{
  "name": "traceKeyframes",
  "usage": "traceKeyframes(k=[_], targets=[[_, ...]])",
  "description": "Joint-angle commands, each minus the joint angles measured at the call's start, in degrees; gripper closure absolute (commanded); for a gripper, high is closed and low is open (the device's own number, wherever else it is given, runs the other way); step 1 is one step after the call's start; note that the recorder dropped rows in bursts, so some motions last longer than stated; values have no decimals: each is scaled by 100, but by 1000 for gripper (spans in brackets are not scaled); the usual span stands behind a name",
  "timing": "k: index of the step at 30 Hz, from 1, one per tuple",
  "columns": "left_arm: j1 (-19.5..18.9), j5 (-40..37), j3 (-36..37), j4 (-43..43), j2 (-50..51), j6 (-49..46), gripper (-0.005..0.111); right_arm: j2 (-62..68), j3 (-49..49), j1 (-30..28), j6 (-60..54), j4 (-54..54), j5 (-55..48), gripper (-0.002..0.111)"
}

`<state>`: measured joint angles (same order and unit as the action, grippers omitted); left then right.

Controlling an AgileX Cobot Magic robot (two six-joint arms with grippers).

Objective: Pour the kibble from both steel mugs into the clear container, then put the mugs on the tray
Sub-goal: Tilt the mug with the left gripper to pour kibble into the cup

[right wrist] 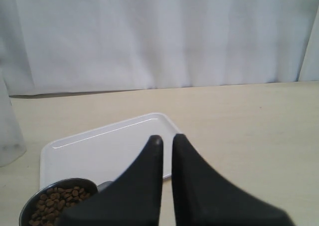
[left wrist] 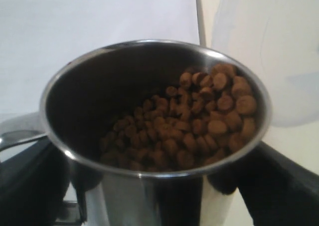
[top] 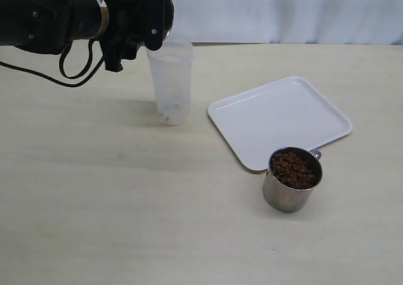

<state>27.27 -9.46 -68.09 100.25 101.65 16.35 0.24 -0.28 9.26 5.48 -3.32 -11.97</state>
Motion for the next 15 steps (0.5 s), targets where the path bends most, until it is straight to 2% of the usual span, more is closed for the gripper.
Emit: traceKeyframes(k=[1,4,15], targets=[[9,-163,0,-30,-39,43,107,-24,28,19,-25,-16,-13,103],[74,-364,0,-30,-39,163,107,-24,28,19,-25,-16,-13,103],[74,-354,0,-30,-30,433,107,-24,28,19,-25,-16,-13,103]])
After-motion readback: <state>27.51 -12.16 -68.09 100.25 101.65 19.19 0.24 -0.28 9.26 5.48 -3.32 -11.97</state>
